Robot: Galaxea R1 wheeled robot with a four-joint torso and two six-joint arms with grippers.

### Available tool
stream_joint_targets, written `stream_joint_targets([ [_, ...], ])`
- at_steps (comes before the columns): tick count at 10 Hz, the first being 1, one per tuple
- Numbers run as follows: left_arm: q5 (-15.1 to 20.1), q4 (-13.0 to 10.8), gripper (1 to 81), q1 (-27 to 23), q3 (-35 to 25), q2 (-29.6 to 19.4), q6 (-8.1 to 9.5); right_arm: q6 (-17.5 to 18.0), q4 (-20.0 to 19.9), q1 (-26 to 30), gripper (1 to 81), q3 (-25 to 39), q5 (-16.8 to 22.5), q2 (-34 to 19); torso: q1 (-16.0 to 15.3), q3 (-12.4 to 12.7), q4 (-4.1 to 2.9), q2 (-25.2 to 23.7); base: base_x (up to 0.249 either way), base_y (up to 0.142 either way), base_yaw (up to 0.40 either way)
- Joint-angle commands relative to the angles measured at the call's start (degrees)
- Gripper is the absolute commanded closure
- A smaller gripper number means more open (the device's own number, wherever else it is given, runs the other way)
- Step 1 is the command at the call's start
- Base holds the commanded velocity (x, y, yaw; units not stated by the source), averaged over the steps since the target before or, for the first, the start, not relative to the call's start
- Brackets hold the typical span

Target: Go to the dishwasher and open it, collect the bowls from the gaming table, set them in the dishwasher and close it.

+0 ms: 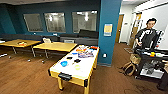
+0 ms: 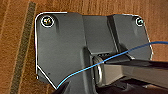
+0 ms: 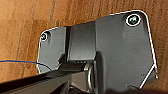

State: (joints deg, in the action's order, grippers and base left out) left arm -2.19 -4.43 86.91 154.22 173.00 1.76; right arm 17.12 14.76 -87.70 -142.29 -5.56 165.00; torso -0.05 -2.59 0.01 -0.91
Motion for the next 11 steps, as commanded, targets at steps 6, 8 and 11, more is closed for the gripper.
stream_joint_targets([
  [6, 3.1, 0.4, 1.0, -2.4, -0.1, 0.0, 0.18, -0.2, 0.8, 2.7, 1.0, 0.2, 2.6, -0.8, 0.0, 0.0, 0.0, 0.0, 0.144, 0.049, 0.0],
  [8, 3.1, 0.4, 1.0, -2.4, -0.1, -0.1, 0.18, -0.2, 0.8, 2.7, 1.0, 0.2, 2.6, -0.8, 0.0, 0.0, 0.0, 0.0, 0.144, 0.081, 0.0],
  [11, 3.1, 0.4, 1.0, -2.4, -0.1, -0.1, 0.26, -0.2, 0.9, 2.8, 1.0, 0.2, 2.6, -0.8, 0.0, 0.0, 0.0, 0.0, 0.144, 0.087, 0.0],
])
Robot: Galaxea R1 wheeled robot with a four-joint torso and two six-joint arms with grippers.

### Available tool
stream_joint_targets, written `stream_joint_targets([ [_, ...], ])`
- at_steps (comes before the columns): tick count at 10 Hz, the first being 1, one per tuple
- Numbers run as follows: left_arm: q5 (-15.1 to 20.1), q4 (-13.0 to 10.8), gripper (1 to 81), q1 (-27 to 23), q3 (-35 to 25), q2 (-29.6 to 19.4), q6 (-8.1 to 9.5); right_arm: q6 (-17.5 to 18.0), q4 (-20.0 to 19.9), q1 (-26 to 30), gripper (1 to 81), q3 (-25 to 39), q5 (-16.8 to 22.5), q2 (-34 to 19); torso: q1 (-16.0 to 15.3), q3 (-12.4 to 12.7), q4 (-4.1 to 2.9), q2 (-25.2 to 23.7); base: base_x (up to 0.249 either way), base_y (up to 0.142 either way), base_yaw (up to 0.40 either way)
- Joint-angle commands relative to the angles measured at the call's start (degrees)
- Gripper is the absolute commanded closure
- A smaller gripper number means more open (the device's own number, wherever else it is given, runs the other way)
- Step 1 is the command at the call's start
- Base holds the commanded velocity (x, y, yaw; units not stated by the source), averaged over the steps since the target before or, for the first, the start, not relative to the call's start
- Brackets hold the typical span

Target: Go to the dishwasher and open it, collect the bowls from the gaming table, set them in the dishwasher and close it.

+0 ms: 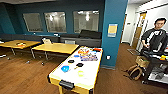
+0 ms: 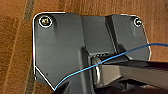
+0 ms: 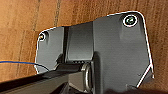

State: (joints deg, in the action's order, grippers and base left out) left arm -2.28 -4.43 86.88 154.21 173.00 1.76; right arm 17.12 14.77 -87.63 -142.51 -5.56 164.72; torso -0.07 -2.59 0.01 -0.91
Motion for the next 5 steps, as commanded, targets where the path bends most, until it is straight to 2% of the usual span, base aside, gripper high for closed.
stream_joint_targets([
  [1, 3.2, 0.4, 1.0, -2.4, -0.1, -0.1, 0.18, -0.2, 0.9, 2.8, 1.0, 0.3, 2.6, -0.5, 0.0, 0.0, 0.0, 0.0, 0.144, 0.09, 0.0],
  [5, 3.2, 0.4, 1.0, -2.4, -0.1, 0.0, 0.18, -0.2, 0.9, 2.8, 1.0, 0.1, 2.6, -0.4, 0.0, 0.0, 0.0, 0.0, 0.123, 0.098, 0.0],
])
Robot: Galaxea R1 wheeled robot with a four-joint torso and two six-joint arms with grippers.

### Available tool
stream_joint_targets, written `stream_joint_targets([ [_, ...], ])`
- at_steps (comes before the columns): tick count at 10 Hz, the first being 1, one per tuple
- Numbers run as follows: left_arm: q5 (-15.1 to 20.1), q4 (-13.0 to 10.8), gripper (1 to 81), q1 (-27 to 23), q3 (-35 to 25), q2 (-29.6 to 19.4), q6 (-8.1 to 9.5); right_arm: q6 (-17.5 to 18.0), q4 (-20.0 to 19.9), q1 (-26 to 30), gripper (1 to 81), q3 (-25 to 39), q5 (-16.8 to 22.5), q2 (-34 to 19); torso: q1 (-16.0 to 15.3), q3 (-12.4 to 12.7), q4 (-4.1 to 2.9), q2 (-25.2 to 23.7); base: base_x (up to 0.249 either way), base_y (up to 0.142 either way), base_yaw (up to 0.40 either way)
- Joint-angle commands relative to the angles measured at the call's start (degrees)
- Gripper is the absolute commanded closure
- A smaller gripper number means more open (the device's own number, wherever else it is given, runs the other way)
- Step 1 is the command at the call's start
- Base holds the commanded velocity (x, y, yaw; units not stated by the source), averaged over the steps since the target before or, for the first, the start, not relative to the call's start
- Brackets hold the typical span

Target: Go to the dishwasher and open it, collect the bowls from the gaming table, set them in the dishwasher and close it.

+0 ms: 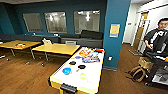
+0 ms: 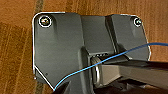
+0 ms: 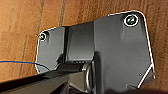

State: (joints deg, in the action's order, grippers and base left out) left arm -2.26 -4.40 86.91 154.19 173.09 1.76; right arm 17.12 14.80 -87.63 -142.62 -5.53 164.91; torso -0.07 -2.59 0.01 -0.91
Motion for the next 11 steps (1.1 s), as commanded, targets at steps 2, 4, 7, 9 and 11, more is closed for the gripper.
stream_joint_targets([
  [2, 3.1, 0.4, 1.0, -2.5, -0.1, -0.1, 0.27, -0.2, 0.8, 2.7, 1.0, 0.2, 2.5, -0.6, 0.0, 0.0, 0.0, 0.0, 0.085, 0.116, 0.0],
  [4, 3.1, 0.4, 1.0, -2.4, -0.1, -0.1, 0.26, -0.2, 0.8, 2.7, 1.0, 0.2, 2.5, -0.6, 0.0, 0.0, 0.0, 0.0, 0.068, 0.128, 0.0],
  [7, 3.1, 0.4, 1.0, -2.4, -0.1, -0.1, 0.27, -0.2, 0.8, 2.7, 1.0, 0.2, 2.5, -0.6, 0.0, 0.0, 0.0, 0.0, 0.063, 0.133, 0.0],
  [9, 3.2, 0.4, 1.0, -2.4, -0.1, 0.0, 0.27, -0.2, 0.8, 2.7, 1.0, 0.2, 2.5, -0.6, 0.0, 0.0, 0.0, 0.0, 0.063, 0.133, 0.0],
  [11, 3.2, 0.4, 1.0, -2.4, -0.1, 0.0, 0.27, -0.2, 0.8, 2.7, 1.0, 0.2, 2.5, -0.6, 0.0, 0.0, 0.0, 0.0, 0.063, 0.133, 0.0],
])
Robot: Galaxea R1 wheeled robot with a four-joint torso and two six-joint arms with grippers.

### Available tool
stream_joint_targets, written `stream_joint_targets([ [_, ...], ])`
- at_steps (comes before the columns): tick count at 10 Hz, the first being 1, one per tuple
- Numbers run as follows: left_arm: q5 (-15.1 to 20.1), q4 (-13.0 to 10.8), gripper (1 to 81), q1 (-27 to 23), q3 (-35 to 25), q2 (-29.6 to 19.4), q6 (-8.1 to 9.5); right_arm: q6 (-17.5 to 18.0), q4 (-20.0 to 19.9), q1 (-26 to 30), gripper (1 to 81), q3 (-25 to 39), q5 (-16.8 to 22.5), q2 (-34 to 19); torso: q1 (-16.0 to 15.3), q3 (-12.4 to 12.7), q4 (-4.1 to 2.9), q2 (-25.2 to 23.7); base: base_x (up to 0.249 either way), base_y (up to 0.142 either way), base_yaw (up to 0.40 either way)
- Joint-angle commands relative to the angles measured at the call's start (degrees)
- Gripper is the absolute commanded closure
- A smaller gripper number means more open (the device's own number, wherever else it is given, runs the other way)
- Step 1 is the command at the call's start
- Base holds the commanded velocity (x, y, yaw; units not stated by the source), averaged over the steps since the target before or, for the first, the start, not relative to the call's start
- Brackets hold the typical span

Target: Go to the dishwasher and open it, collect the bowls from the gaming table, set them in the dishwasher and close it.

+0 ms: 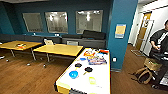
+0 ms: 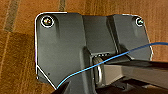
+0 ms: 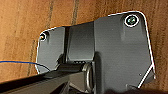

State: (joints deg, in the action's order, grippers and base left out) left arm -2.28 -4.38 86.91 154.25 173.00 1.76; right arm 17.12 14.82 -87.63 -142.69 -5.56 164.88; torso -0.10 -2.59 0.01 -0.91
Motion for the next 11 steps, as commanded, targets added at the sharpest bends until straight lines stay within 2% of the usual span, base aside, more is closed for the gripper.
stream_joint_targets([
  [1, 3.2, 0.3, 1.0, -2.4, -0.2, 0.1, 0.27, -0.2, 0.8, 2.7, 1.0, 0.3, 2.6, -0.6, 0.0, 0.0, 0.0, 0.0, 0.063, 0.133, 0.0],
  [11, 3.2, 0.2, 1.0, -2.4, -0.2, 0.5, 0.27, -0.2, 1.2, 2.9, 1.0, 0.2, 2.6, -0.6, 0.0, 0.0, 0.0, 0.0, 0.063, 0.133, 0.0],
])
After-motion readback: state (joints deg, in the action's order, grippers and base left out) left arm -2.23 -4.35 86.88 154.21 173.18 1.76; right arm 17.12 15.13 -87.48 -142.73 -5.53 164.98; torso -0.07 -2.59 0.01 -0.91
